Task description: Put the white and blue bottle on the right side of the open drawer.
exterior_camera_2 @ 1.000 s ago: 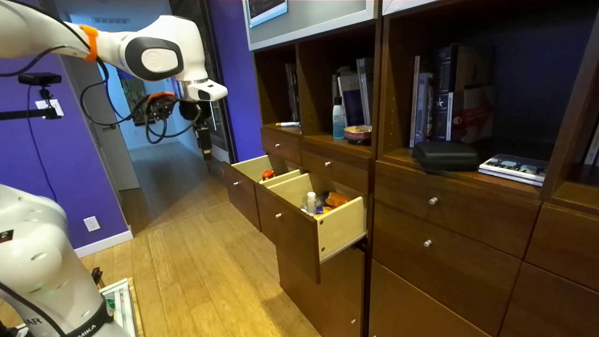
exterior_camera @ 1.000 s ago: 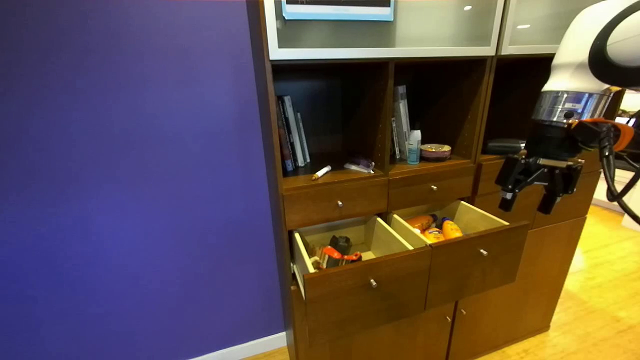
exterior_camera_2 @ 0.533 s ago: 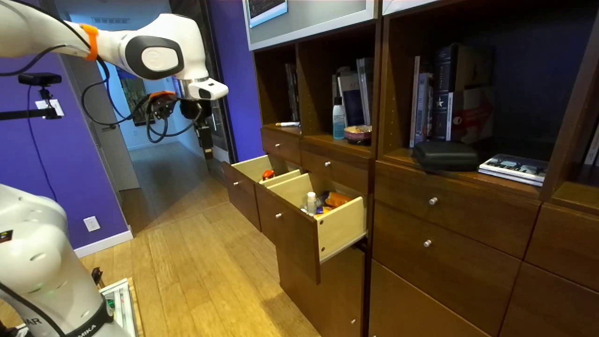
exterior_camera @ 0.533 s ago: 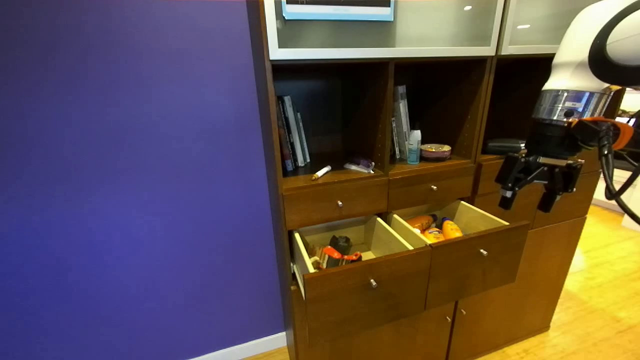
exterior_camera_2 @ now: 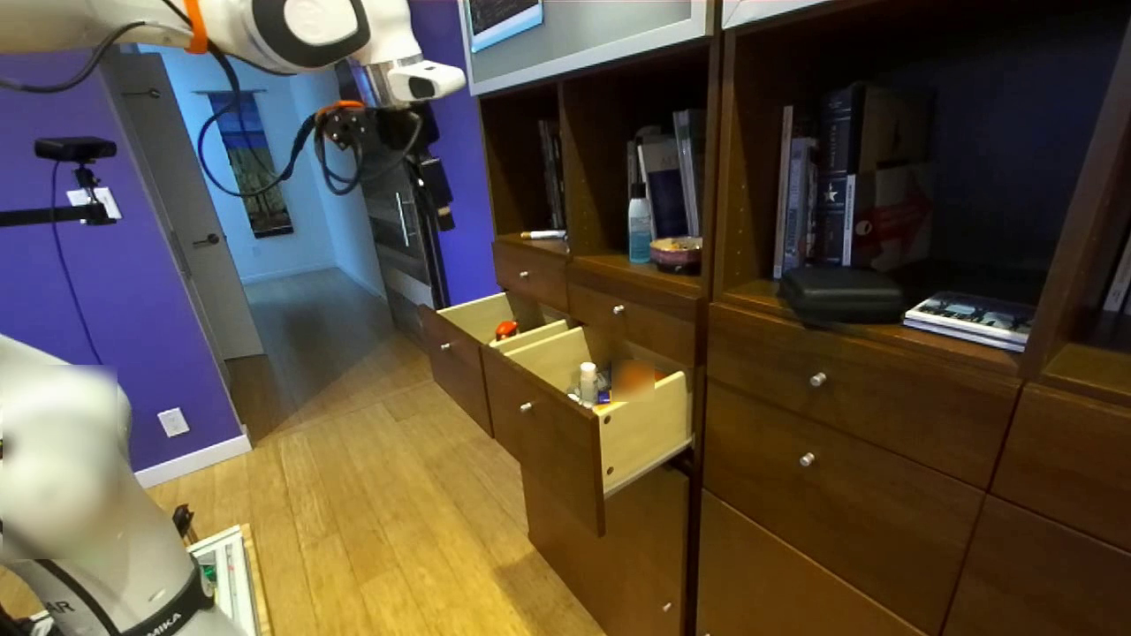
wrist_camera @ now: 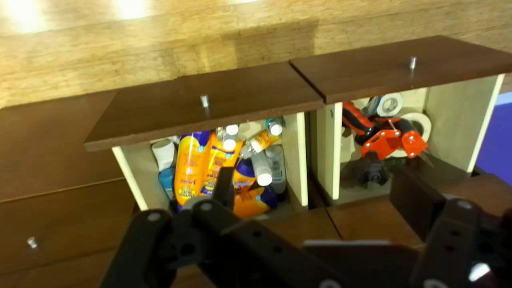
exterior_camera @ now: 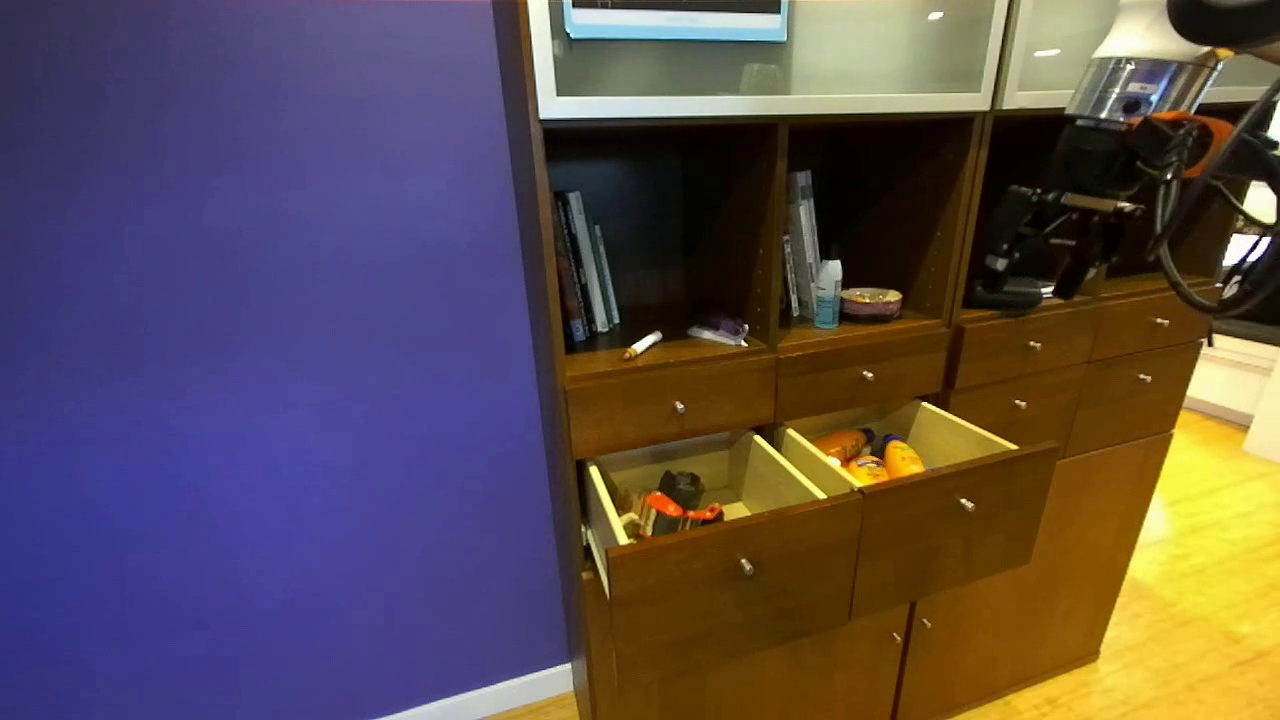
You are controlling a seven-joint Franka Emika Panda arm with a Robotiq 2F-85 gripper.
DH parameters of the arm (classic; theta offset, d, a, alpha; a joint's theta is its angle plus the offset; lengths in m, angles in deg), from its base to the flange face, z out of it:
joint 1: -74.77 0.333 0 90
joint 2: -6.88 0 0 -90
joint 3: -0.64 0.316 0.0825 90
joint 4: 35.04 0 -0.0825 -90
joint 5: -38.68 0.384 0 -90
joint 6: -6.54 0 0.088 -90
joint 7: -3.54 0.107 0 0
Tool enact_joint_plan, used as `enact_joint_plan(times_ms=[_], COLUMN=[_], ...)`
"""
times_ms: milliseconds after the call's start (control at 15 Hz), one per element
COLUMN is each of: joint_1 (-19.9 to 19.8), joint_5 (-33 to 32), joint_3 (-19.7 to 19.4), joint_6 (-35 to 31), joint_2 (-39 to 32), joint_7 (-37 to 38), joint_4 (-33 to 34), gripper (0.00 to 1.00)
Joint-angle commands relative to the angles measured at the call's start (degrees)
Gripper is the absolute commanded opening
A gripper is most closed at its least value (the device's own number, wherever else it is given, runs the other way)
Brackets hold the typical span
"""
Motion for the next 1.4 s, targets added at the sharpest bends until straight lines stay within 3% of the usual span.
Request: enact_joint_plan(times_ms=[0, 333, 667, 867, 933, 1333], joint_1=[-0.4, 0.6, 1.2, 1.2, 0.5, 0.6], joint_5=[-4.0, -11.2, -15.0, -14.9, -14.0, -14.0], joint_3=[0.6, 1.8, 0.1, -1.2, -0.2, -0.7], joint_6=[2.9, -1.0, -6.0, -11.9, -10.5, -12.1], joint_2=[-10.7, -24.4, -36.1, -40.2, -37.0, -40.0], joint_7=[-1.2, -2.2, -3.9, -4.4, -3.6, -4.2], joint_4=[14.4, 29.0, 39.6, 42.0, 38.0, 40.8], gripper=[1.0, 1.0, 1.0, 1.0, 1.0, 1.0])
